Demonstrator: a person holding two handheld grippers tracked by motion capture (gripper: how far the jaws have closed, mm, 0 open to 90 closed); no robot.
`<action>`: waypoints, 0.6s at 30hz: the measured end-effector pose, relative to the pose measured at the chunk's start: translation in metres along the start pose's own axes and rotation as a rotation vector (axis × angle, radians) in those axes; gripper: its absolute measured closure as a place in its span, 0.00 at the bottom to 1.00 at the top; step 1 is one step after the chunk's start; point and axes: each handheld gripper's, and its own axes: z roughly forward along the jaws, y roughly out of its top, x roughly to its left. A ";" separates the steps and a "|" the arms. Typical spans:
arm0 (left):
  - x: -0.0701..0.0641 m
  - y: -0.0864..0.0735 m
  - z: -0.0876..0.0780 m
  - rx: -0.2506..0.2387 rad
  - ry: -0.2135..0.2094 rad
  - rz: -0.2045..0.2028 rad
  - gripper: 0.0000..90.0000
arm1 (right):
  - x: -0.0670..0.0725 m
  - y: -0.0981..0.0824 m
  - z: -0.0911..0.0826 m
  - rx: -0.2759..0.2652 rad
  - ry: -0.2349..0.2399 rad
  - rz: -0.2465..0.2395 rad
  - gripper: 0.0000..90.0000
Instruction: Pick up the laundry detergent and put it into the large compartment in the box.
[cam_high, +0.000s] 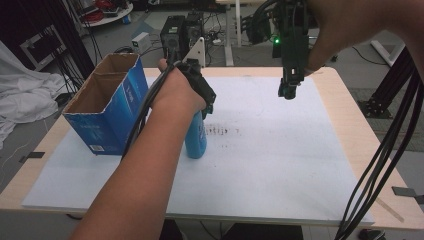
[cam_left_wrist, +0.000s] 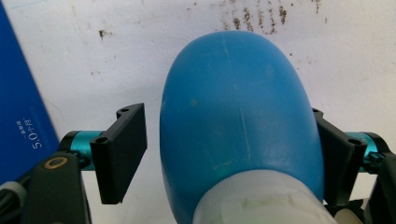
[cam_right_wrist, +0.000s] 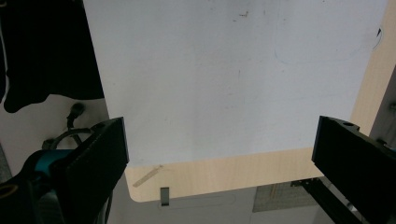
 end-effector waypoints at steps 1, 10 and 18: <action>0.000 0.000 0.000 -0.001 0.002 0.001 0.24 | 0.000 0.000 0.000 0.002 0.000 -0.001 0.03; 0.000 0.001 0.001 0.007 0.014 -0.012 0.25 | 0.001 0.002 0.001 0.003 0.002 -0.003 0.03; -0.003 0.001 0.001 0.007 0.011 -0.002 0.30 | 0.001 0.001 0.000 0.003 0.003 -0.001 0.03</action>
